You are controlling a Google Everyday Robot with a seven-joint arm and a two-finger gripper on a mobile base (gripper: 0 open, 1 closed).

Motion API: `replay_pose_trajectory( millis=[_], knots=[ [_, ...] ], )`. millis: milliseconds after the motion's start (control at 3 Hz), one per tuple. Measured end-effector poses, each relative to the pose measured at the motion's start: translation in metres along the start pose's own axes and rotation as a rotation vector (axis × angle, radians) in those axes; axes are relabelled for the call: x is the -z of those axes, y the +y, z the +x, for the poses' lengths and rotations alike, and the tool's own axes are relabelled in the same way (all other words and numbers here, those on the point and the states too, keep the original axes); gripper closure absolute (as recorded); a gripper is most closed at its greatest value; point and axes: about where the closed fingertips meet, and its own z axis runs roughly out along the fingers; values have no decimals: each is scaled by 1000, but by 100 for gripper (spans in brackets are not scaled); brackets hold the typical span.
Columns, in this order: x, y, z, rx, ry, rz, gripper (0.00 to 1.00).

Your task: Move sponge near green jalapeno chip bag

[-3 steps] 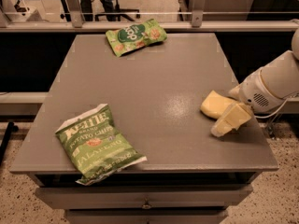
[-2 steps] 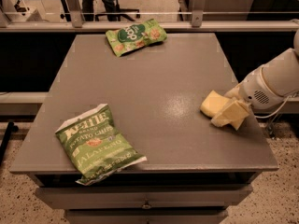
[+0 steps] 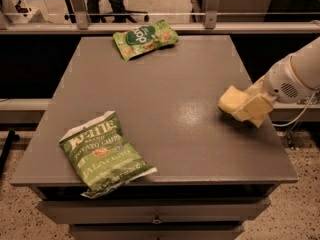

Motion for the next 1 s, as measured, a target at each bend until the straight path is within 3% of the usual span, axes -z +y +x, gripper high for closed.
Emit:
replay_pose_trajectory(
  millis=[333, 667, 1000],
  knots=[
    [1, 0, -2, 4, -2, 2, 100],
    [1, 0, -2, 4, -2, 2, 100],
    [-5, 32, -29, 127, -30, -45, 100]
  ],
)
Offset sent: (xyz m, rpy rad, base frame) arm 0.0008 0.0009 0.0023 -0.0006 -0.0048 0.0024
